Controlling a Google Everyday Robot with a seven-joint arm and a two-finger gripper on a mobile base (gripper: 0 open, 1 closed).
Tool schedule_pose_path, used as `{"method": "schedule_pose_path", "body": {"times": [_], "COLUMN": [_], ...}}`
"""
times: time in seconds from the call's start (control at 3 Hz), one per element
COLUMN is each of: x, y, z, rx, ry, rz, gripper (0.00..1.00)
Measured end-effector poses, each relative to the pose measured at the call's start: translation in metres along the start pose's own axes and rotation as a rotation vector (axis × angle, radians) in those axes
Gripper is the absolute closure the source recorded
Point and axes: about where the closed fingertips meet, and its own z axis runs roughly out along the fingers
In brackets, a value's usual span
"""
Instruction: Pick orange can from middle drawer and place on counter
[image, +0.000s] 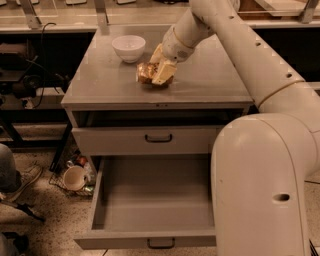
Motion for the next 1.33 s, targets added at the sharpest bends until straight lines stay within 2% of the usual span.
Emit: {"method": "schedule_pose_path", "body": {"times": [0.33, 0.67, 1.0, 1.33], "x": [0.001, 0.005, 0.025, 0.062], "y": [-0.001, -0.005, -0.009, -0.007], "z": [0.0, -0.01, -0.038, -0.087], "rx": [-0.001, 0.023, 0.083, 0.18], "ry": [0.002, -0.014, -0.047, -0.027], "rz": [0.002, 0.027, 0.095, 0.169], "gripper": [0.05, 0.0, 0.0, 0.0]}}
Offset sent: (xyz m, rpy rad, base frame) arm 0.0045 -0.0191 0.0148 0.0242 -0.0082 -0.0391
